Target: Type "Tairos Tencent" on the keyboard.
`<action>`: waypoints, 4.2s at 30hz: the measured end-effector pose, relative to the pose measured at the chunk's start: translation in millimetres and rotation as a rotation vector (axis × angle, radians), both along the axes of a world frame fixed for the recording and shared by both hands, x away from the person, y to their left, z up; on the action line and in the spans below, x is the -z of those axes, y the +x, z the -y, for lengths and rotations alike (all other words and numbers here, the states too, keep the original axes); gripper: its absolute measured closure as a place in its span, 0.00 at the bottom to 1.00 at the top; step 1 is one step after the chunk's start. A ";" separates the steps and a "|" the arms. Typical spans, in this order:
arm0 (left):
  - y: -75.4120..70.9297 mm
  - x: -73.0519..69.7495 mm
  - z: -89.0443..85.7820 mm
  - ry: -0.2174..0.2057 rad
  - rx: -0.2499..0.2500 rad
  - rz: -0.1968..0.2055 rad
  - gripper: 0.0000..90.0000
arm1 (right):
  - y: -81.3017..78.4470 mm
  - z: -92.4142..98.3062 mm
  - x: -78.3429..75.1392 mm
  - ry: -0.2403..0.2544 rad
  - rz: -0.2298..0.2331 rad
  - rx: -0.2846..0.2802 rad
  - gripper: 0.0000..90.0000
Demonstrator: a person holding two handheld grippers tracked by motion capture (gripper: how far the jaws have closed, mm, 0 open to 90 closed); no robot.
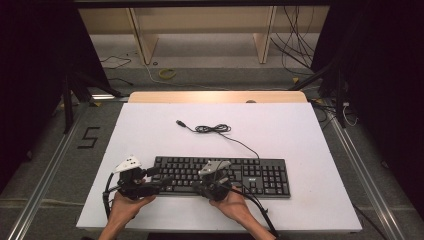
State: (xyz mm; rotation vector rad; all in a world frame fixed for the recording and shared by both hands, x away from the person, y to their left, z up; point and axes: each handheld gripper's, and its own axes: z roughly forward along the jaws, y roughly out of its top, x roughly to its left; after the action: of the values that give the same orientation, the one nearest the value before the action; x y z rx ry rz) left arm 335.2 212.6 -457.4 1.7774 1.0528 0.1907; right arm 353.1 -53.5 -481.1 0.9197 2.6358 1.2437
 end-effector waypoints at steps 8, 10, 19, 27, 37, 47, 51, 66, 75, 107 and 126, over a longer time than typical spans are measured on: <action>0.0 0.2 0.0 0.004 -0.003 0.001 0.31 | -0.8 4.9 -10.3 0.052 0.013 0.005 1.00; 0.3 0.6 -0.5 0.008 -0.004 0.002 0.31 | -0.1 6.4 -11.5 0.059 0.011 0.007 0.98; 1.3 1.4 -2.5 0.011 -0.012 0.000 0.31 | 5.8 14.7 -17.7 0.091 0.004 0.034 0.82; 2.1 2.1 -3.5 0.022 -0.019 -0.006 0.31 | 11.2 19.6 -22.9 0.119 -0.013 0.052 0.64; 4.5 4.8 -6.5 0.053 -0.044 -0.031 0.34 | 20.3 19.0 -24.5 0.112 -0.022 0.075 0.50; 7.7 9.2 -11.3 0.084 -0.060 -0.085 0.54 | 30.9 10.1 -20.8 0.102 -0.029 0.084 0.46; 7.7 10.0 -11.7 0.129 -0.068 -0.089 0.65 | 33.9 5.2 -20.5 0.102 -0.021 0.085 0.55; 8.2 12.8 -10.9 0.207 -0.047 -0.108 0.93 | 40.8 -10.9 -16.0 0.056 -0.007 0.070 0.89; 9.1 14.7 -8.9 0.227 -0.031 -0.117 0.99 | 46.9 -21.3 -12.4 0.029 -0.010 0.073 1.00; 15.3 21.3 -7.8 0.263 -0.035 -0.170 0.99 | 52.8 -29.8 -2.7 -0.014 -0.035 0.088 1.00; 12.2 14.6 -7.2 0.222 -0.043 -0.136 0.98 | 49.0 -23.3 -13.9 0.049 -0.032 0.103 1.00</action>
State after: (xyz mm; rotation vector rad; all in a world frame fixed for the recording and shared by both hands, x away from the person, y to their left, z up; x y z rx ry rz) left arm 347.5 219.8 -472.0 1.9910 1.2058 0.2226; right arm 402.0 -30.2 -467.2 1.0766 2.5559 1.2855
